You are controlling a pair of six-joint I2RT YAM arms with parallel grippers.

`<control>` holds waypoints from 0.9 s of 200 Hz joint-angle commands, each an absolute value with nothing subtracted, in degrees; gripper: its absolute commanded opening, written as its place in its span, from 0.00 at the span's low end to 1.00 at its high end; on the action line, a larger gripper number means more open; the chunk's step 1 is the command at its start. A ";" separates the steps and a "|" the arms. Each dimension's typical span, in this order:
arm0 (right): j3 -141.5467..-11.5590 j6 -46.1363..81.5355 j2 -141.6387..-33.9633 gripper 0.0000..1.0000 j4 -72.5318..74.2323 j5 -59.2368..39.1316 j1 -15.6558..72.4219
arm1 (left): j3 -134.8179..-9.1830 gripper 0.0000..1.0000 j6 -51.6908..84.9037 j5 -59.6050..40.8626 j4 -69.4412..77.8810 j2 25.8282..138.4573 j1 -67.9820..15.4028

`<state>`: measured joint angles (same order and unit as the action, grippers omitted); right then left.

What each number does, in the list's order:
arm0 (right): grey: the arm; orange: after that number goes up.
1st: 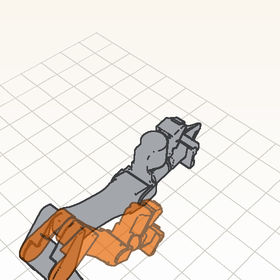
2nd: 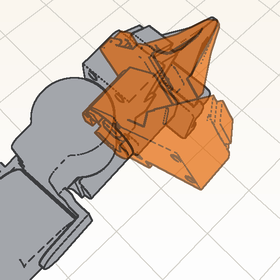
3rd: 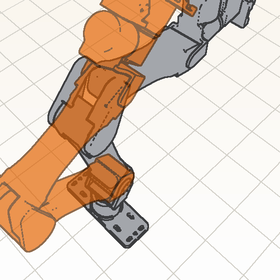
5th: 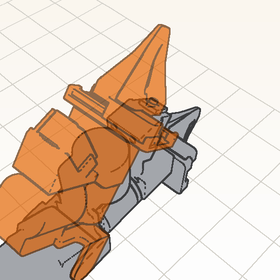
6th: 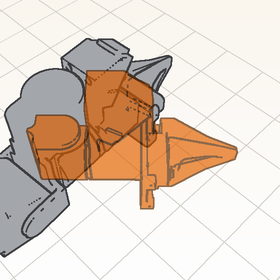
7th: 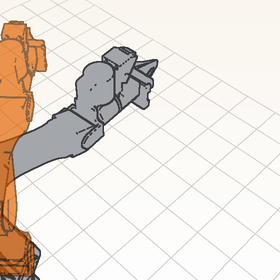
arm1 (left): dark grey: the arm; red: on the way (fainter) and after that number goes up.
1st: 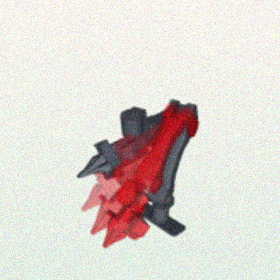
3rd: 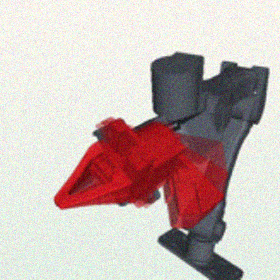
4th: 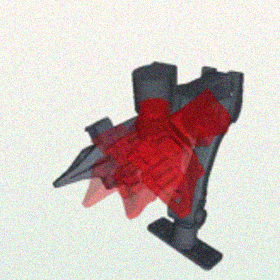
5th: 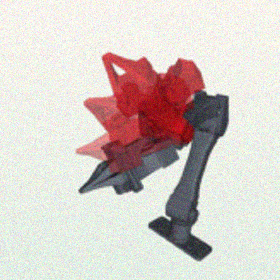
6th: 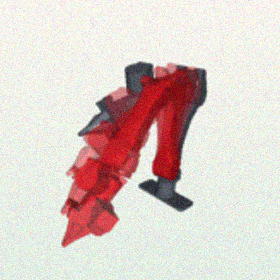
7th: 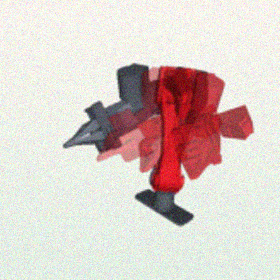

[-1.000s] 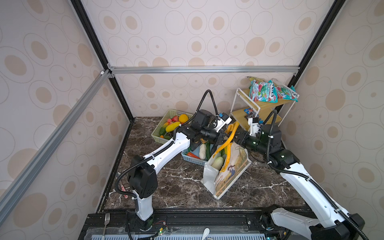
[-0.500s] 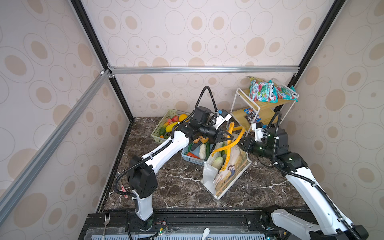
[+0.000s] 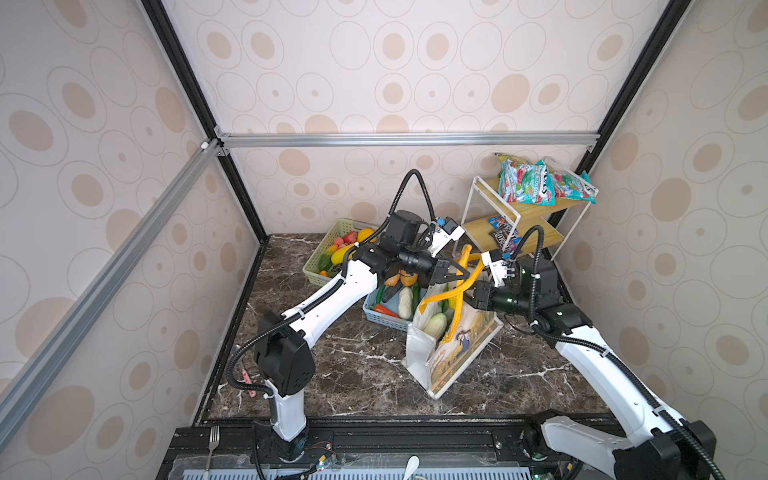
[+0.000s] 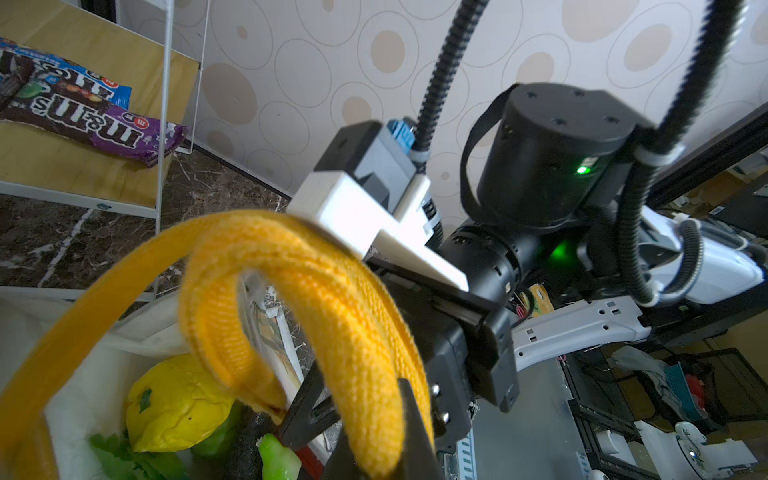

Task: Place the food into the grocery bag and tie it

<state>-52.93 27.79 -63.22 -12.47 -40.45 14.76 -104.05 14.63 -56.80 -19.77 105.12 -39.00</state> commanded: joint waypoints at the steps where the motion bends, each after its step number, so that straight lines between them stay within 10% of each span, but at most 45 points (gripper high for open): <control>1: -50.30 23.25 -61.56 0.44 -5.98 -45.15 14.94 | -107.82 0.00 15.12 -59.17 -18.31 105.63 -38.72; 180: -32.30 18.66 -58.43 0.64 37.07 -49.21 15.18 | -112.17 0.00 21.44 -58.93 -14.53 109.60 -38.32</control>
<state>-33.69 15.38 -56.25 22.44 -51.33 14.68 -110.00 20.23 -59.33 -18.37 109.36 -38.76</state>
